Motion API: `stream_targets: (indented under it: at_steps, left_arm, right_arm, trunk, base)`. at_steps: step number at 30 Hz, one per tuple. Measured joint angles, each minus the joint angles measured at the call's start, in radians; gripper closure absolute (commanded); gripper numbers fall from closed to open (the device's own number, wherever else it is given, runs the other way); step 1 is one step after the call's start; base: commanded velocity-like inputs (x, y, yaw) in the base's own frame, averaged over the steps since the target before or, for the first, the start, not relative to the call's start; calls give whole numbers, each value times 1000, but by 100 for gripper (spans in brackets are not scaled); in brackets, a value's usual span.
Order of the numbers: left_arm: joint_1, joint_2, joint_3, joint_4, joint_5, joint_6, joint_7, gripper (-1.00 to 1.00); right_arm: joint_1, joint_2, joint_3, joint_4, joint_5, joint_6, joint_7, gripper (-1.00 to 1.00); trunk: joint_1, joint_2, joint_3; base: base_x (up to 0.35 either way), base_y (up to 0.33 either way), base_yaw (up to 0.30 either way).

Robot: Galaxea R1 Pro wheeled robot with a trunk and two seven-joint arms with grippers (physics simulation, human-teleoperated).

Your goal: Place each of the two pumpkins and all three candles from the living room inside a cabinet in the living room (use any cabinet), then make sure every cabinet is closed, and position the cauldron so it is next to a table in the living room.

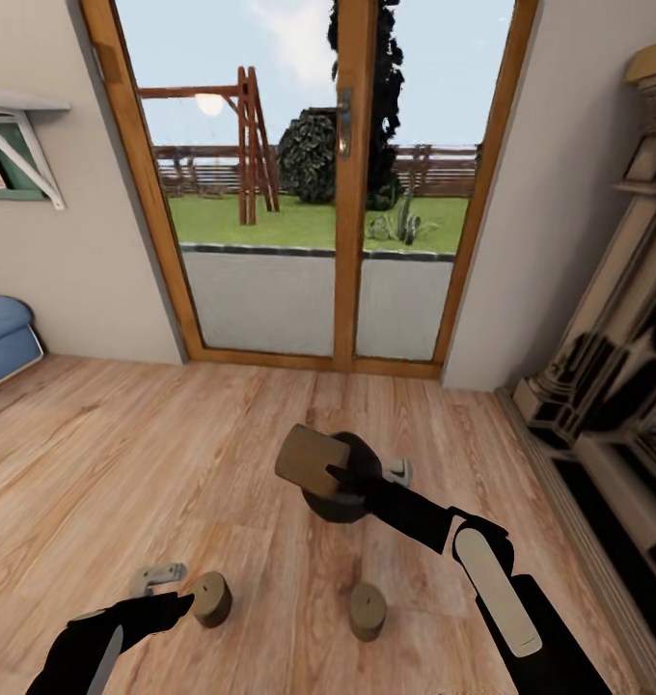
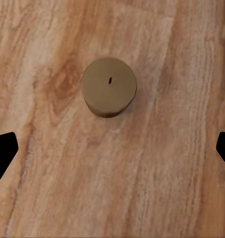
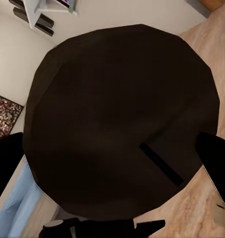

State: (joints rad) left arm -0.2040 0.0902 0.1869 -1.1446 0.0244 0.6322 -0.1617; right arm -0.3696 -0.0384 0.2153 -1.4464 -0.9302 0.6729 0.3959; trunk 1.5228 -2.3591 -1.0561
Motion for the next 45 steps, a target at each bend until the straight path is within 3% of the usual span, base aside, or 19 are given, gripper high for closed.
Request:
stream_targets:
  at_steps: [21,26,45]
  left_arm:
    - [0,0,0,-4,-3,-6,1,-100]
    - [0,0,0,-3,-2,-6,-1,-100]
    - [0,4,0,-3,-1,-7,-2,-100]
  right_arm:
    - [0,0,0,0,1,0,-1,100]
    - [0,0,0,2,2,-2,-3,100]
    - [0,0,-1,3,-1,-3,-7,100]
  trunk:
    - [77,-140,-53]
    - [79,-142,-67]
    - [79,-142,-63]
  base:
    - [0,0,-92]
    - [0,0,-190]
    - [57,69,-36]
